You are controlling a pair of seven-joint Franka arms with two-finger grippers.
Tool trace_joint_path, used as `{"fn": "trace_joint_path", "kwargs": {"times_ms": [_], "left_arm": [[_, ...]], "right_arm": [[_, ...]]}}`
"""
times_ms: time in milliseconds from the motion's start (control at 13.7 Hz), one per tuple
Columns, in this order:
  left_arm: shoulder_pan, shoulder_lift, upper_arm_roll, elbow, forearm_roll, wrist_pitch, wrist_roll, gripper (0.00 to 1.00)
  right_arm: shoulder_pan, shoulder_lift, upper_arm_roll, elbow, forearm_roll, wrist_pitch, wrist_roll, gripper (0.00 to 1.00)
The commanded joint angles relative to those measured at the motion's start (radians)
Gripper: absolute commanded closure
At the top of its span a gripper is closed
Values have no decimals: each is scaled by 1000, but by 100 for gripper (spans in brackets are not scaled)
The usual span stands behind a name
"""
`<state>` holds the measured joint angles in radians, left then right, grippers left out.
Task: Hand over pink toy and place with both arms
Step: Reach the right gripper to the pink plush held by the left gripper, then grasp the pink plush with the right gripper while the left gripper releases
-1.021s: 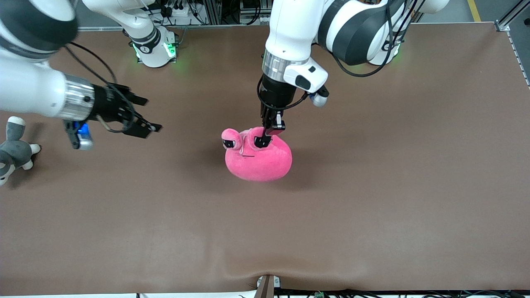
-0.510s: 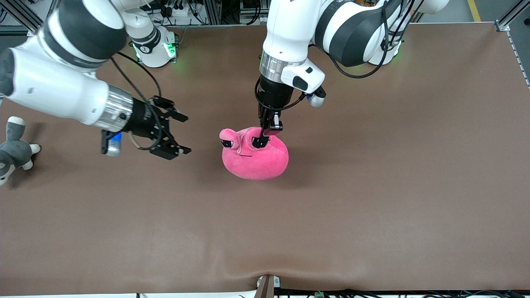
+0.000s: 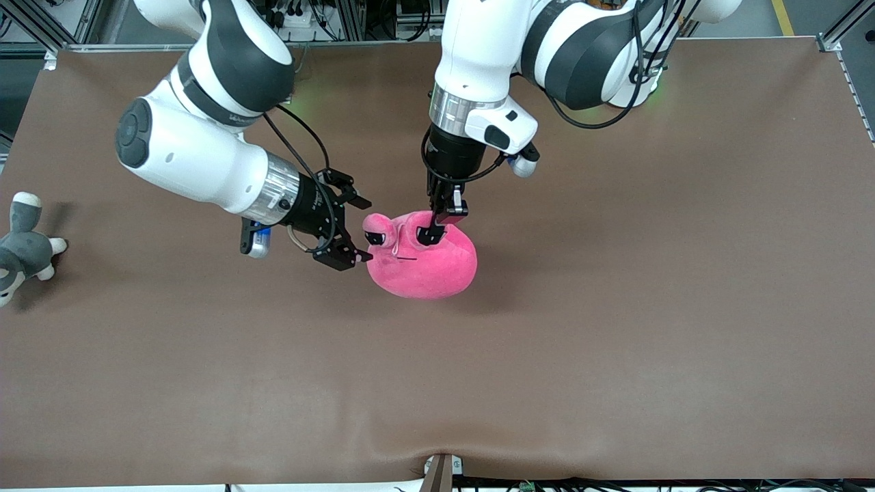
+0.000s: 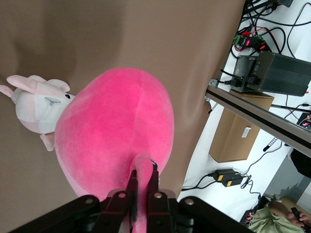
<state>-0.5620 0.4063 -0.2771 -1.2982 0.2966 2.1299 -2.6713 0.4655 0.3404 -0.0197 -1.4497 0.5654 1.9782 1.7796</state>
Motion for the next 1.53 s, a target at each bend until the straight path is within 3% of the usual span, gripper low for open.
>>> {"fn": "trace_joint_path", "kwargs": {"times_ms": [0, 73, 146, 292, 365, 1021, 1094, 1240, 1458], "left_arm": [[-18, 11, 13, 30, 26, -1, -30, 100], [-18, 11, 12, 30, 26, -1, -30, 100], [-18, 11, 12, 30, 27, -1, -30, 100], [-16, 13, 12, 30, 27, -1, -30, 100], [-16, 13, 12, 30, 27, -1, -30, 100], [-16, 11, 12, 28, 27, -1, -29, 100], [-15, 9, 13, 28, 27, -1, -29, 91], [-13, 5, 13, 27, 41, -4, -27, 0], [-12, 5, 12, 27, 41, -5, -27, 0]], "right_arm": [[9, 31, -8, 45, 19, 5, 37, 49], [-1, 32, -8, 46, 31, 5, 78, 68], [-13, 37, -9, 54, 42, 7, 128, 78], [-13, 58, -9, 83, 50, 7, 153, 96], [-8, 69, -9, 98, 50, 8, 156, 100], [-19, 92, -8, 130, 47, -12, 149, 100], [-21, 92, -9, 132, 48, -24, 149, 100], [-56, 91, -6, 137, 51, -71, 152, 100], [-96, 91, -9, 178, 50, -171, 147, 100]]}}
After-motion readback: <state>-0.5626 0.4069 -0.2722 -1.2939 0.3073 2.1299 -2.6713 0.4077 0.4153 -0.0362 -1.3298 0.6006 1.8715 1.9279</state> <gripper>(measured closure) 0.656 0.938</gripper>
